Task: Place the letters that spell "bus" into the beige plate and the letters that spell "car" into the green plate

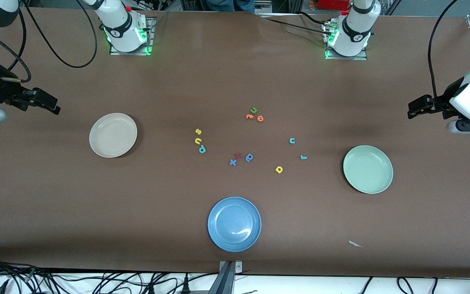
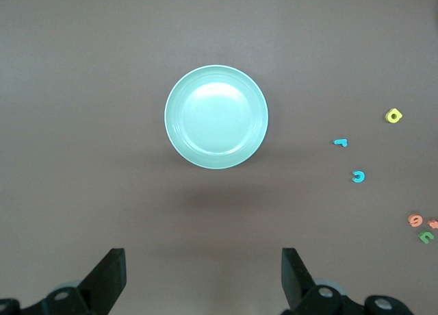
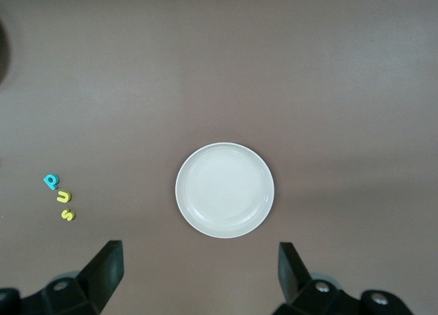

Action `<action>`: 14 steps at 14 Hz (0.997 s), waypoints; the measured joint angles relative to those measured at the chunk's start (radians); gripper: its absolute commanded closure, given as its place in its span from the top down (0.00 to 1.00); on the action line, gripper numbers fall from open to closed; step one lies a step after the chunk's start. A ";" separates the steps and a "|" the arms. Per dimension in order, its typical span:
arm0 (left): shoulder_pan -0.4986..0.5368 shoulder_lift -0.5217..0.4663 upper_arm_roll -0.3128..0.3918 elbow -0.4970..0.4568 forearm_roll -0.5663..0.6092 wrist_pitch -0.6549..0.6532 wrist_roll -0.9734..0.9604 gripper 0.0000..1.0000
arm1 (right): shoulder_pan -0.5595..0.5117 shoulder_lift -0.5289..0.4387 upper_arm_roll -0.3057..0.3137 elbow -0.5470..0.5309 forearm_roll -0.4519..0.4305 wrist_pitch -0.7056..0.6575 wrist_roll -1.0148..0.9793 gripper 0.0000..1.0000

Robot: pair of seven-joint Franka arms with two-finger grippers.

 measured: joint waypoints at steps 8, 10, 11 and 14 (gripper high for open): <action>0.000 0.000 0.000 0.001 0.000 0.002 0.000 1.00 | 0.000 0.000 0.000 0.002 -0.012 0.002 -0.003 1.00; 0.000 0.000 0.000 0.001 0.000 0.004 0.000 1.00 | 0.000 0.000 0.000 0.002 -0.012 0.002 -0.005 1.00; 0.000 0.000 0.000 0.001 0.000 0.005 0.000 1.00 | 0.000 0.000 0.000 0.002 -0.012 0.002 -0.005 1.00; 0.000 0.000 0.000 0.001 0.000 0.006 0.000 1.00 | 0.000 0.000 0.000 0.002 -0.013 0.001 -0.005 1.00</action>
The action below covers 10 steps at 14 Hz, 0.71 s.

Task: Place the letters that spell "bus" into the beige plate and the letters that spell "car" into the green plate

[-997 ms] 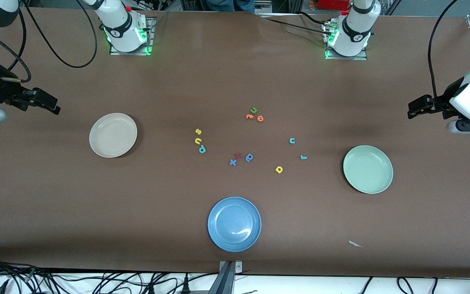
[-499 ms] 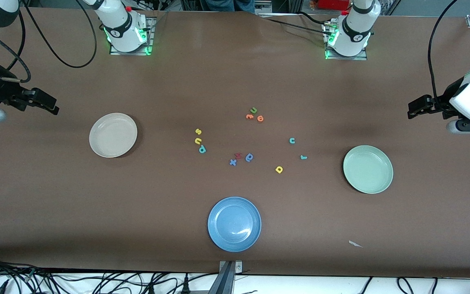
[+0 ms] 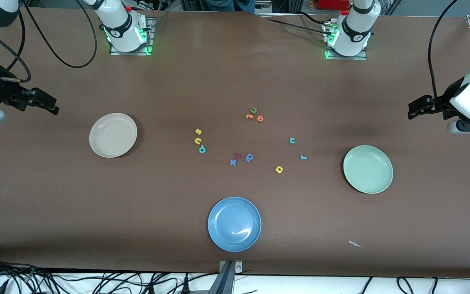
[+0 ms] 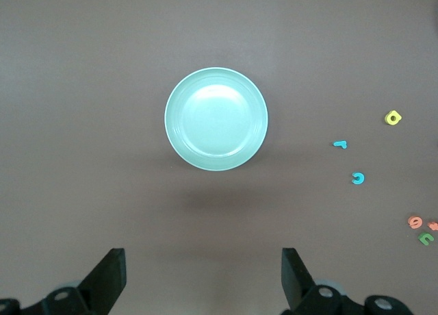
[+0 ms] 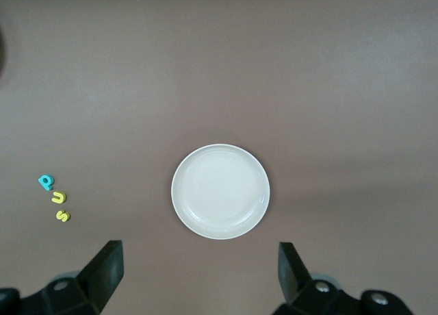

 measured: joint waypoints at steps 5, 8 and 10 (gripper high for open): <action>0.000 0.000 0.000 0.000 0.000 0.002 0.000 1.00 | 0.000 0.000 0.000 0.000 0.000 0.000 0.000 1.00; 0.000 0.000 0.000 0.000 0.000 0.008 0.000 1.00 | 0.000 0.000 0.000 0.000 0.000 0.000 -0.001 1.00; 0.000 0.000 0.000 0.000 0.000 0.009 0.000 1.00 | 0.000 0.000 0.000 0.000 0.000 0.000 -0.001 1.00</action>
